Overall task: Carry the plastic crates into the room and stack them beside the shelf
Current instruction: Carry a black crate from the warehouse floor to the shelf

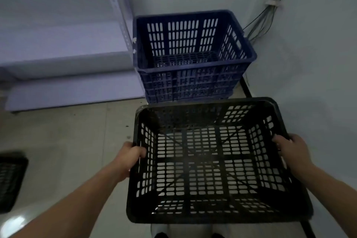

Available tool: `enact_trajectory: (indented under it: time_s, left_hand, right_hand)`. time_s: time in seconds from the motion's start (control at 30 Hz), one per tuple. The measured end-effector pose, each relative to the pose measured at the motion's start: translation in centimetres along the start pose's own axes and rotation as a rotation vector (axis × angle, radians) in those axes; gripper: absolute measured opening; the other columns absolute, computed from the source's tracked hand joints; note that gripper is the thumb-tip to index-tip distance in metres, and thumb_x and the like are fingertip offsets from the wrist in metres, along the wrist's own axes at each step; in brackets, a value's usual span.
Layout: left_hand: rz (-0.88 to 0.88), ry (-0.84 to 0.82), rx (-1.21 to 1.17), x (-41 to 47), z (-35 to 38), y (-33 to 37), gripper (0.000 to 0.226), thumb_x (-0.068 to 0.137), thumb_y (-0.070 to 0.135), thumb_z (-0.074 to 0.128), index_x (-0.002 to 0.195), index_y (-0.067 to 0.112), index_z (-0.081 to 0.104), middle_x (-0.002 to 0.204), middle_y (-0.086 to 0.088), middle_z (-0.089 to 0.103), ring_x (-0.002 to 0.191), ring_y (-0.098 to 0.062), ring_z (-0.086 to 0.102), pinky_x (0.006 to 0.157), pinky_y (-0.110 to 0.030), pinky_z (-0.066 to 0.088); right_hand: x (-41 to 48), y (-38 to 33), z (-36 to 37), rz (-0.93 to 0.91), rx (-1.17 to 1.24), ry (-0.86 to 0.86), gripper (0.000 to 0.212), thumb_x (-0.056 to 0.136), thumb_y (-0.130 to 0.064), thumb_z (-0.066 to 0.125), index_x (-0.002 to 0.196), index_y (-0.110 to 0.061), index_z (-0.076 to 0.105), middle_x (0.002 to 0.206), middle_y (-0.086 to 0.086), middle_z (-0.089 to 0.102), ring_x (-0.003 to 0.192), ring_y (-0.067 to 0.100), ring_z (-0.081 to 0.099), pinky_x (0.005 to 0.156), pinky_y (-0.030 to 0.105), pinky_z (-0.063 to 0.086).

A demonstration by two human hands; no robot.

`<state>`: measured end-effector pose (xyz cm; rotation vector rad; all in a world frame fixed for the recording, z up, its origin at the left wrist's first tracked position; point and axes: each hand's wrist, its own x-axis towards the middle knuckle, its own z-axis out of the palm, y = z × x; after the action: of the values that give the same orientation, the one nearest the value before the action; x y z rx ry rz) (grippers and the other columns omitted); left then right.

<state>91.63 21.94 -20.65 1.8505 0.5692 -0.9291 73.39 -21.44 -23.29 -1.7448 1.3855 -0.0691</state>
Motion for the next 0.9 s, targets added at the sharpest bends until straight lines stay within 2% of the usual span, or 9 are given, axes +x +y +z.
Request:
enact_trajectory:
  time_s: [0.07,0.2,0.23,0.37,0.53,0.6,0.7,0.8,0.9]
  left_hand:
    - [-0.016,0.018,-0.001,1.7,1.1,-1.0,0.049,0.080,0.004,0.057,0.127,0.011,0.044,0.111,-0.017,0.063,0.091,-0.031,0.065,0.064,-0.040,0.056]
    - [-0.051,0.060,-0.018,6.2,3.8,-3.9,0.054,0.075,0.005,0.059,0.127,0.008,0.048,0.112,-0.018,0.066,0.091,-0.033,0.068,0.057,-0.039,0.058]
    - [-0.060,0.061,-0.016,7.6,4.6,-4.8,0.056,0.073,0.006,0.060,0.128,0.007,0.049,0.111,-0.018,0.067,0.092,-0.033,0.069,0.055,-0.039,0.058]
    - [-0.074,0.104,-0.040,13.0,7.7,-8.4,0.046,0.081,0.002,0.059,0.126,0.007,0.048,0.111,-0.017,0.065,0.089,-0.031,0.067,0.058,-0.036,0.056]
    - [-0.101,0.113,-0.055,19.9,10.8,-11.6,0.048,0.079,0.003,0.057,0.127,0.009,0.050,0.110,-0.016,0.066,0.089,-0.030,0.067,0.058,-0.036,0.056]
    - [-0.101,0.112,-0.055,22.5,11.5,-12.5,0.048,0.078,0.003,0.058,0.126,0.008,0.052,0.108,-0.016,0.067,0.089,-0.030,0.067,0.059,-0.037,0.057]
    - [-0.094,0.103,-0.049,26.2,12.3,-13.7,0.050,0.076,0.003,0.058,0.126,0.006,0.054,0.108,-0.017,0.069,0.088,-0.032,0.069,0.056,-0.036,0.057]
    - [-0.089,0.136,-0.062,29.3,12.8,-14.9,0.049,0.078,0.002,0.058,0.127,0.008,0.053,0.110,-0.016,0.068,0.092,-0.032,0.068,0.063,-0.037,0.056]
    - [-0.095,0.140,-0.067,31.8,13.3,-15.9,0.056,0.070,0.009,0.062,0.126,0.012,0.054,0.109,-0.015,0.069,0.093,-0.033,0.069,0.067,-0.039,0.057]
  right_hand:
    - [-0.1,-0.3,1.5,0.010,-0.001,-0.019,0.073,0.067,-0.055,0.067,0.126,-0.012,0.061,0.107,0.014,0.071,0.095,0.039,0.070,0.089,0.061,0.059]
    - [2.2,0.6,5.1,-0.007,-0.028,-0.076,0.046,0.091,-0.029,0.068,0.129,-0.006,0.061,0.109,0.018,0.070,0.099,0.040,0.068,0.093,0.056,0.056]
    - [3.3,1.6,6.1,-0.003,-0.033,-0.086,0.045,0.092,-0.027,0.068,0.131,-0.005,0.061,0.110,0.018,0.069,0.101,0.039,0.067,0.093,0.053,0.055]
    - [9.5,6.7,10.0,0.013,-0.054,-0.108,0.069,0.069,-0.053,0.069,0.127,-0.017,0.066,0.114,0.010,0.073,0.104,0.037,0.068,0.098,0.057,0.055]
    - [17.9,12.9,14.9,0.025,-0.055,-0.156,0.059,0.067,-0.056,0.071,0.119,-0.028,0.068,0.107,0.003,0.075,0.098,0.033,0.071,0.095,0.059,0.058]
    - [19.6,13.8,16.8,0.023,-0.058,-0.179,0.064,0.063,-0.056,0.069,0.120,-0.026,0.068,0.107,0.006,0.075,0.098,0.034,0.072,0.094,0.058,0.058]
    - [20.0,13.5,19.8,0.037,-0.072,-0.192,0.063,0.072,-0.046,0.069,0.130,-0.021,0.065,0.111,0.009,0.074,0.099,0.036,0.071,0.095,0.058,0.057]
    - [21.4,14.3,22.5,0.025,-0.084,-0.193,0.065,0.075,-0.040,0.068,0.135,-0.017,0.063,0.116,0.013,0.072,0.103,0.038,0.070,0.097,0.058,0.056]
    - [23.5,16.0,24.9,0.035,-0.056,-0.192,0.069,0.065,-0.043,0.069,0.130,-0.018,0.064,0.115,0.014,0.073,0.103,0.039,0.070,0.096,0.059,0.056]
